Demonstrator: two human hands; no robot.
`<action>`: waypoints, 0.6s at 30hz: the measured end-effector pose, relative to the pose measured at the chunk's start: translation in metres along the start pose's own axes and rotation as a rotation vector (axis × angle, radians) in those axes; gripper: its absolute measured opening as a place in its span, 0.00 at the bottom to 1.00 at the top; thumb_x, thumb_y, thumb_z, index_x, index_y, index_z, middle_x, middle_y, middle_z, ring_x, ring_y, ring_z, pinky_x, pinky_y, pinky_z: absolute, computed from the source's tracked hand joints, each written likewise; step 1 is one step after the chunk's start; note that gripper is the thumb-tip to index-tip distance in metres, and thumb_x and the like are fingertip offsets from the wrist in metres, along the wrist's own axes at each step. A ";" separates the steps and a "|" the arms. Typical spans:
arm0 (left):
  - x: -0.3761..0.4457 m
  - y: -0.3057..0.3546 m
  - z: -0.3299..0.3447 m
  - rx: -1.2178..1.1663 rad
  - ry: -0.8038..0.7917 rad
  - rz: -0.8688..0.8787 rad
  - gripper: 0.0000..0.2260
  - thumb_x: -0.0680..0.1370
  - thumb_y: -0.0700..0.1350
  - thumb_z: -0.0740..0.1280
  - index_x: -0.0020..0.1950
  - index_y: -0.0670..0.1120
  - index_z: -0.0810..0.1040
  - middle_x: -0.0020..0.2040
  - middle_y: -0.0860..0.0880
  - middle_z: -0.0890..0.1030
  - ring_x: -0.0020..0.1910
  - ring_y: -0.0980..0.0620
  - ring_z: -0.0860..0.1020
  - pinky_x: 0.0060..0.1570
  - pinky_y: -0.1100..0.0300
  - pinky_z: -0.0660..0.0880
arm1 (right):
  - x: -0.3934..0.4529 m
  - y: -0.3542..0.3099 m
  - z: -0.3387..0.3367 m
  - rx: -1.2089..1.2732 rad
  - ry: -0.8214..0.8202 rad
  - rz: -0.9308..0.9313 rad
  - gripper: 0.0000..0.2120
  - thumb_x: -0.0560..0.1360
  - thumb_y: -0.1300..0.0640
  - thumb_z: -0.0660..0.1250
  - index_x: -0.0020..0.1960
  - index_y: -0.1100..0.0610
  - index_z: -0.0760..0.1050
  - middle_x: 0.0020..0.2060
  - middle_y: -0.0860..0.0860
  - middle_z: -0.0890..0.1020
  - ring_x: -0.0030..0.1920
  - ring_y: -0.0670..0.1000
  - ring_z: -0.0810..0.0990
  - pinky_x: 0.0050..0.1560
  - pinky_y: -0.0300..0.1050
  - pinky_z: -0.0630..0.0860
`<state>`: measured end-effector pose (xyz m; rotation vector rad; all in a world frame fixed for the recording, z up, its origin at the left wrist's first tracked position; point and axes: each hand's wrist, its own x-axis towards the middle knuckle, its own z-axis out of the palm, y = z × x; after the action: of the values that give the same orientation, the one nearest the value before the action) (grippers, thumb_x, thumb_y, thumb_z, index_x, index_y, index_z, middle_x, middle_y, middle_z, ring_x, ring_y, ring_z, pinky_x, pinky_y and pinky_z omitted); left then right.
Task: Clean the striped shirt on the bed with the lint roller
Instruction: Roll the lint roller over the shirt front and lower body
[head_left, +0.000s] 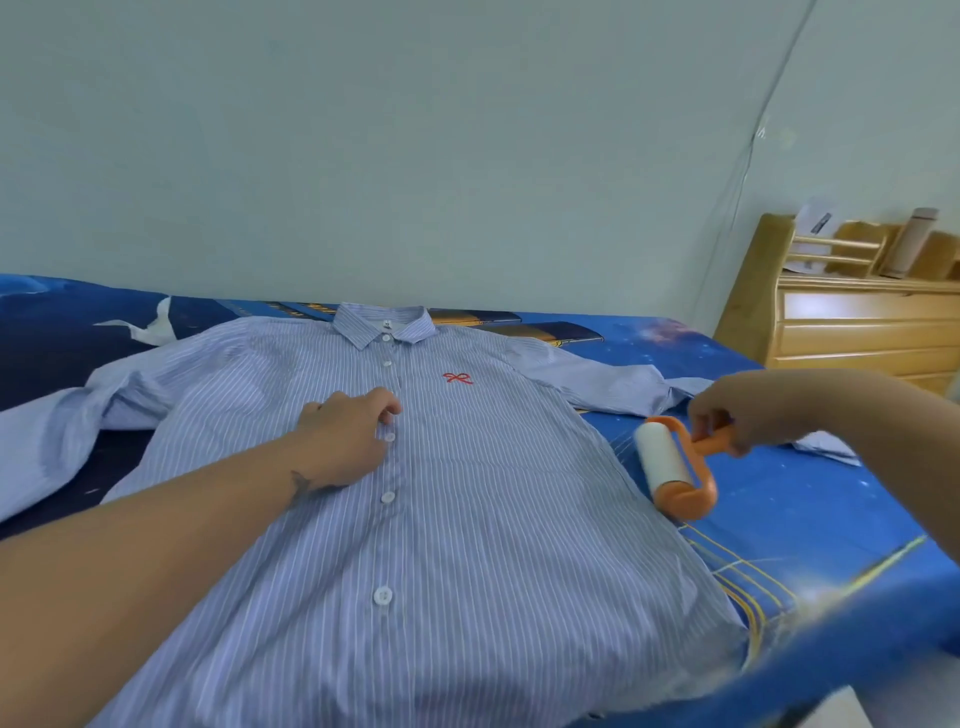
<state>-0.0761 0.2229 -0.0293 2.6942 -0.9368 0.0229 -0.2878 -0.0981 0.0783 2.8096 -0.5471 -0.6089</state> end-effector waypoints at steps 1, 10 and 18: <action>-0.003 0.000 -0.003 -0.052 0.005 0.024 0.14 0.78 0.48 0.64 0.64 0.54 0.70 0.61 0.57 0.76 0.61 0.52 0.72 0.64 0.53 0.67 | -0.006 0.005 -0.002 0.003 0.018 0.011 0.13 0.72 0.61 0.67 0.53 0.47 0.76 0.46 0.45 0.80 0.40 0.43 0.74 0.39 0.35 0.68; -0.048 0.014 -0.012 -0.052 -0.132 0.157 0.04 0.76 0.45 0.65 0.47 0.53 0.77 0.45 0.57 0.78 0.42 0.61 0.75 0.39 0.70 0.68 | -0.024 -0.064 -0.004 0.157 0.113 -0.220 0.15 0.72 0.60 0.69 0.52 0.42 0.77 0.45 0.39 0.79 0.46 0.45 0.76 0.47 0.39 0.72; -0.065 0.014 -0.015 -0.097 -0.239 0.119 0.14 0.73 0.51 0.70 0.57 0.54 0.76 0.51 0.58 0.77 0.46 0.62 0.75 0.47 0.68 0.70 | -0.016 -0.129 -0.010 0.187 0.141 -0.349 0.15 0.72 0.58 0.71 0.57 0.44 0.78 0.48 0.44 0.81 0.50 0.48 0.78 0.52 0.44 0.73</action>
<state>-0.1348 0.2562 -0.0187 2.5872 -1.1351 -0.3188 -0.2570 0.0264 0.0571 3.1234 -0.0886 -0.4324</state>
